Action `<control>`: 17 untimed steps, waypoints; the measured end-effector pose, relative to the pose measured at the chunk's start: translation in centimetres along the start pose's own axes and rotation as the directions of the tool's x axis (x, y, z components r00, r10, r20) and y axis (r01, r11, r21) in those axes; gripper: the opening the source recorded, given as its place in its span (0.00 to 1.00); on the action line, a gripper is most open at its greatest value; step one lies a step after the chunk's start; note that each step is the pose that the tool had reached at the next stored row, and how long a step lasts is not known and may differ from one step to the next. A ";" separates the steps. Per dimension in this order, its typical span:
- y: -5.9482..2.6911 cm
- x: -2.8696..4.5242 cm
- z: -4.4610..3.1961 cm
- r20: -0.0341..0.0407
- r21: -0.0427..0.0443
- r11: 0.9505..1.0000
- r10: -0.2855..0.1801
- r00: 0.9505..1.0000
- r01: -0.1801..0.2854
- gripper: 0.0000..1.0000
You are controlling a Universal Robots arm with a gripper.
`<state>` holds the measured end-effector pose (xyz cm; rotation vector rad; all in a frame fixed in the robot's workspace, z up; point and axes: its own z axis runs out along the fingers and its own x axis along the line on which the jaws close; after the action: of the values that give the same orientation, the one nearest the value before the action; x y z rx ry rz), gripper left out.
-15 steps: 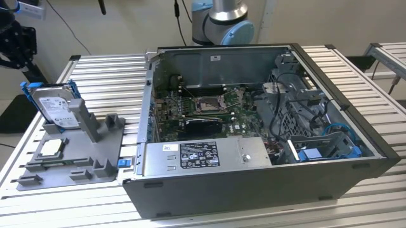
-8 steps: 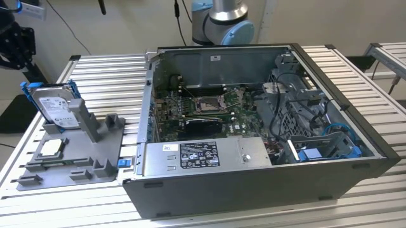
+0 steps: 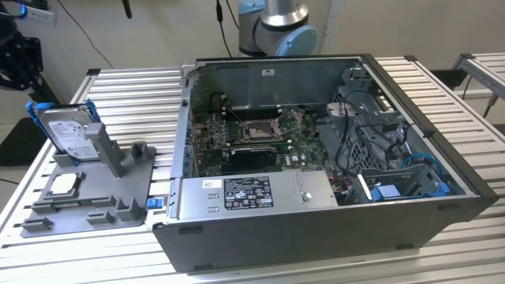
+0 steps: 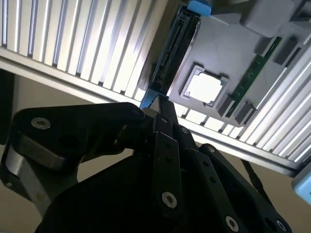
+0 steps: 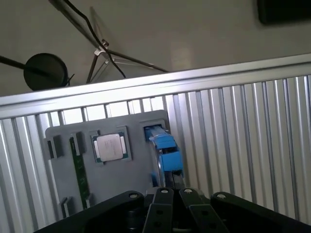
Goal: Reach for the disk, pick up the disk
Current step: 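Pick up the disk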
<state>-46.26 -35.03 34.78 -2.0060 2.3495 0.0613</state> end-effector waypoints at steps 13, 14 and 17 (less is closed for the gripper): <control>-0.04 0.26 0.01 0.000 0.000 1.000 -0.004 1.000 0.004 1.00; -0.04 0.27 0.01 0.000 0.000 1.000 -0.004 1.000 0.004 1.00; -0.05 0.32 0.00 0.000 0.000 1.000 -0.004 1.000 0.004 1.00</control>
<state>-46.26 -35.35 34.75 -2.0108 2.3456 0.0616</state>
